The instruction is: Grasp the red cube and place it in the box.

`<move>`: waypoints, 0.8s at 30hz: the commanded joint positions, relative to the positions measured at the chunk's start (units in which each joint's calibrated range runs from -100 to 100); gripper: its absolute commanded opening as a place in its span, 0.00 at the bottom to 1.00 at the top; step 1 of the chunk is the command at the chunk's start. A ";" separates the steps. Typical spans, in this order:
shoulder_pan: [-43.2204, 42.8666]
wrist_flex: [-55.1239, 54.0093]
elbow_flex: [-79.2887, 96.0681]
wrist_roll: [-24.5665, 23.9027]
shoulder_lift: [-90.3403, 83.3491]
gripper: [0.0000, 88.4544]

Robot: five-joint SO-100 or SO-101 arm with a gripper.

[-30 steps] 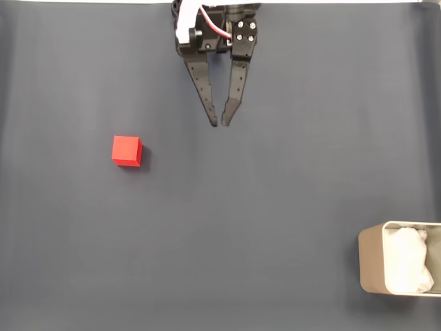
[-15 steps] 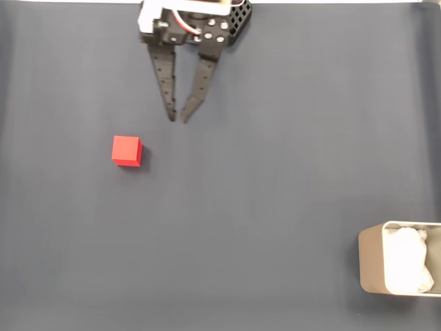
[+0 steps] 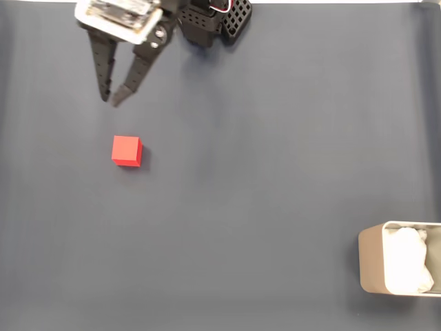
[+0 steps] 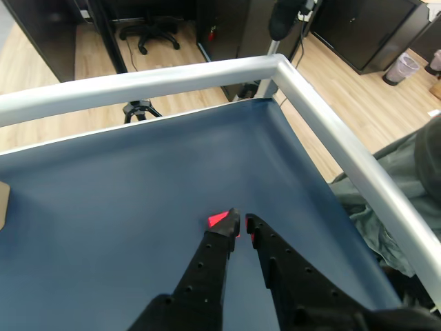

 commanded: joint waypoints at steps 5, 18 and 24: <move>4.20 1.45 -1.80 0.54 1.03 0.00; 4.49 2.92 2.57 -0.49 1.81 0.17; 4.63 1.04 7.96 -0.98 -0.27 0.27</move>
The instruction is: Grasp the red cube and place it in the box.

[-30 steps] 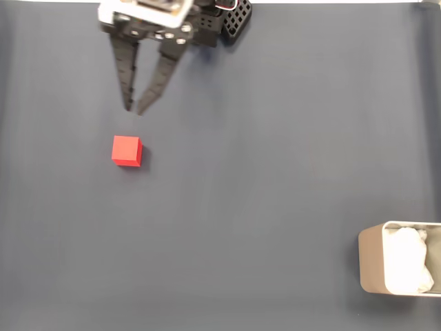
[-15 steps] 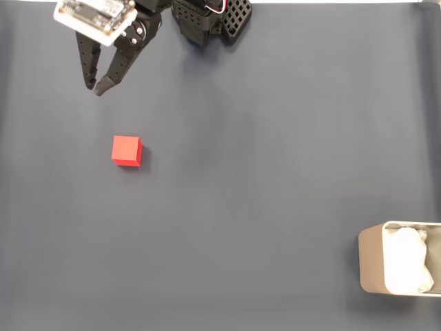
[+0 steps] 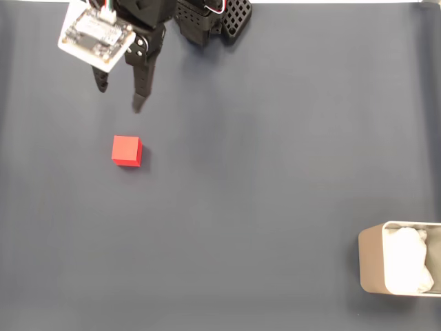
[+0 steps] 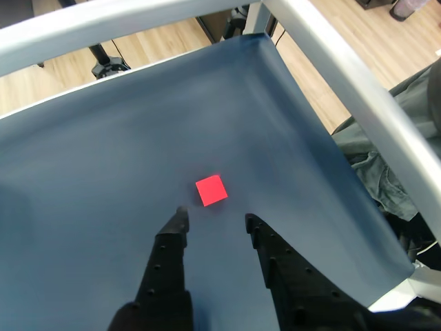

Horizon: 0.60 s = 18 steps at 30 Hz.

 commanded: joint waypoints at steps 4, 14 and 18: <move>0.69 -3.48 3.74 -1.17 -2.96 0.33; 1.54 -21.18 18.61 -2.25 -2.96 0.50; 1.47 -25.69 24.91 -2.15 -5.48 0.50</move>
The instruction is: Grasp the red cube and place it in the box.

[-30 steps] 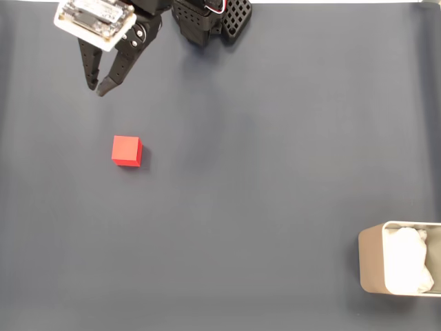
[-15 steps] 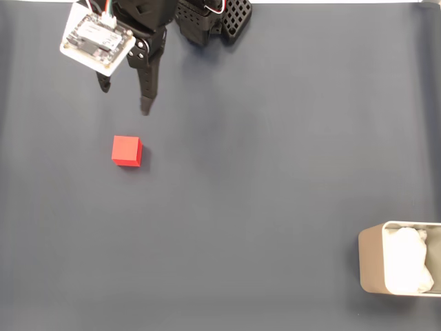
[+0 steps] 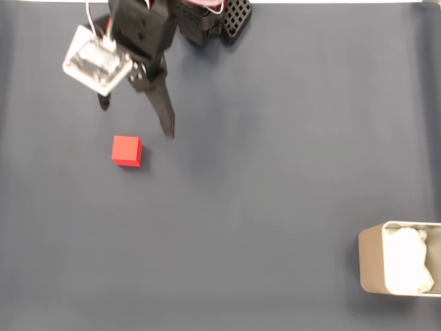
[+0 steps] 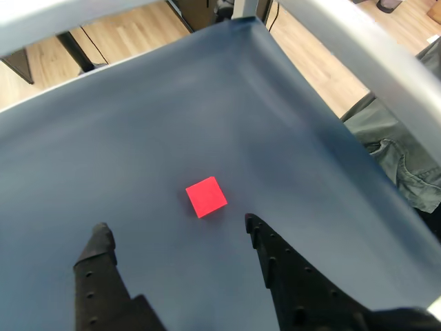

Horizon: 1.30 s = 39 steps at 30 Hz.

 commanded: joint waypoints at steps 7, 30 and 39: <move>0.07 -8.44 8.87 -0.49 -4.00 0.51; 0.21 -22.87 9.41 0.00 10.04 0.53; 0.28 -26.56 9.14 0.00 13.68 0.55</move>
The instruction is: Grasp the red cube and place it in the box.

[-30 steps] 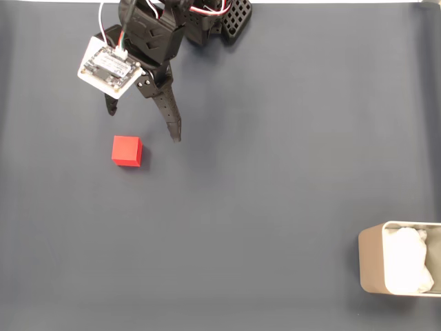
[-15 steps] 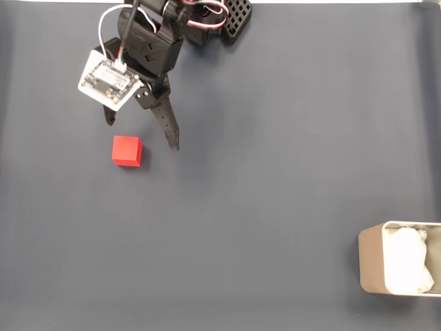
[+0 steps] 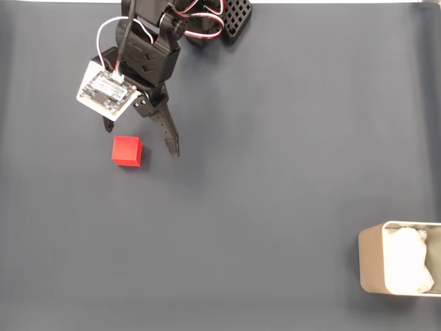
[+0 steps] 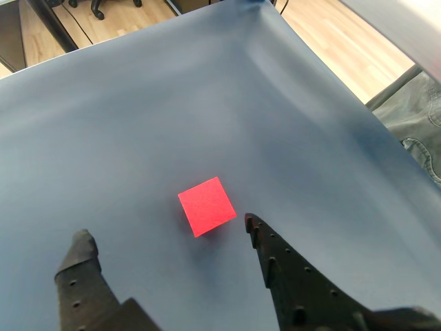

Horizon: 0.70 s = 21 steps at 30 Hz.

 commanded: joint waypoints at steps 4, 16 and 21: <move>0.65 -3.45 -3.61 0.00 1.69 0.56; 0.23 -6.15 -6.53 -0.15 7.15 0.56; -0.27 -7.22 -6.62 -0.20 8.88 0.56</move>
